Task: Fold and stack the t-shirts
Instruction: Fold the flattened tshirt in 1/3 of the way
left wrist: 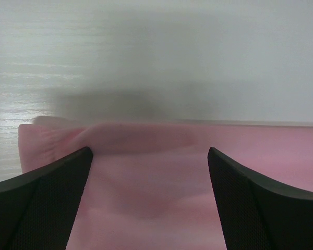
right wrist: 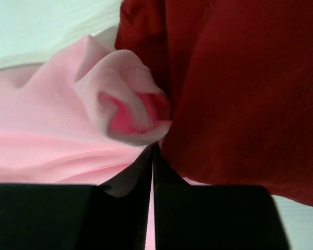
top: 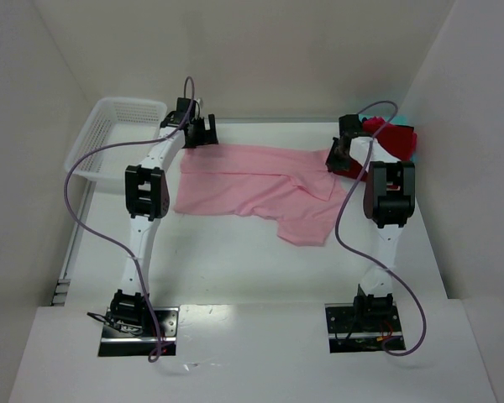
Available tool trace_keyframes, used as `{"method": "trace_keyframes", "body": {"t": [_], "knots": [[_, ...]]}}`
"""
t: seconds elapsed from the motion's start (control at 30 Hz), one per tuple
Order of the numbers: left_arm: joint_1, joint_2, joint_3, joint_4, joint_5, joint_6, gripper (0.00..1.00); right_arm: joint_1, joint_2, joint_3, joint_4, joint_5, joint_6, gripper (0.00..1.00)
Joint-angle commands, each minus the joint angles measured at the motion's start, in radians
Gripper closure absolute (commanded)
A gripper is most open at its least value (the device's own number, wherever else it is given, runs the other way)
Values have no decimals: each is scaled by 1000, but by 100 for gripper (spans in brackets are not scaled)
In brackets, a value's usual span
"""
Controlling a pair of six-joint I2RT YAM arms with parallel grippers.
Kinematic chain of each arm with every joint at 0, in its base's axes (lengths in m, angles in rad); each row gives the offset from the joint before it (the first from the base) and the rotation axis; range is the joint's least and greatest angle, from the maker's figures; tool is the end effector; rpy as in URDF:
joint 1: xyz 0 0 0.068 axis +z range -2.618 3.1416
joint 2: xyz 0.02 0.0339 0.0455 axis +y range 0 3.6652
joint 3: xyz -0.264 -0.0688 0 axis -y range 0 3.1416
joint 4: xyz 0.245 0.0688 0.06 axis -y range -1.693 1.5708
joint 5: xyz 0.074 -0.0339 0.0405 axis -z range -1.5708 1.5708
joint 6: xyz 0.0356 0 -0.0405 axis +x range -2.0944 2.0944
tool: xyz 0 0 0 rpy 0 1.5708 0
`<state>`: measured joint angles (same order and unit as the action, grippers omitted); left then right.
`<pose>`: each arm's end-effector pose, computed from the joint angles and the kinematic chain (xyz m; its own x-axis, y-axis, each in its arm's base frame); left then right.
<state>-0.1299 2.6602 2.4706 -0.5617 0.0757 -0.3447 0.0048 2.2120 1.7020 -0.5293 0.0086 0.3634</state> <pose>0.5807 -0.0786 0.1737 -0.6992 -0.2485 -0.6704 -0.0556 0.9537 -0.2955 0.4766 0.0020 0.1633 -0.8059 0.3516 -0.4764 0.3060 0.9361 0.1732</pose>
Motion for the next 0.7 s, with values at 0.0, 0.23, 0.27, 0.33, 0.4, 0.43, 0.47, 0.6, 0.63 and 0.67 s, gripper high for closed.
{"method": "trace_keyframes", "body": {"t": [0.0,0.23,0.27,0.33,0.4,0.43,0.47,0.6,0.63,0.67], "knots": [[7,37,42,-52,-4,3,1,-14,-54,54,-47,-32,-37,92],[7,-65,51,-61,21,47,1,6,-133,142,98,-265,-27,54],[7,-80,51,-61,21,47,1,15,-133,156,98,-265,-27,54],[7,-127,51,-61,45,56,1,15,-133,180,98,-288,-27,52],[-14,-175,30,-61,45,81,1,37,-97,202,120,-288,-18,52],[-14,-189,30,-52,45,93,1,37,-97,202,120,-288,-18,52],[-26,-203,10,-52,45,93,1,47,-68,215,120,-288,-18,52],[-53,-291,-134,18,56,102,1,79,10,251,97,-253,-37,54],[-62,-324,-175,35,56,102,1,80,32,251,88,-252,-46,54],[-71,-353,-262,67,41,102,1,89,41,251,88,-239,-46,55]]}}
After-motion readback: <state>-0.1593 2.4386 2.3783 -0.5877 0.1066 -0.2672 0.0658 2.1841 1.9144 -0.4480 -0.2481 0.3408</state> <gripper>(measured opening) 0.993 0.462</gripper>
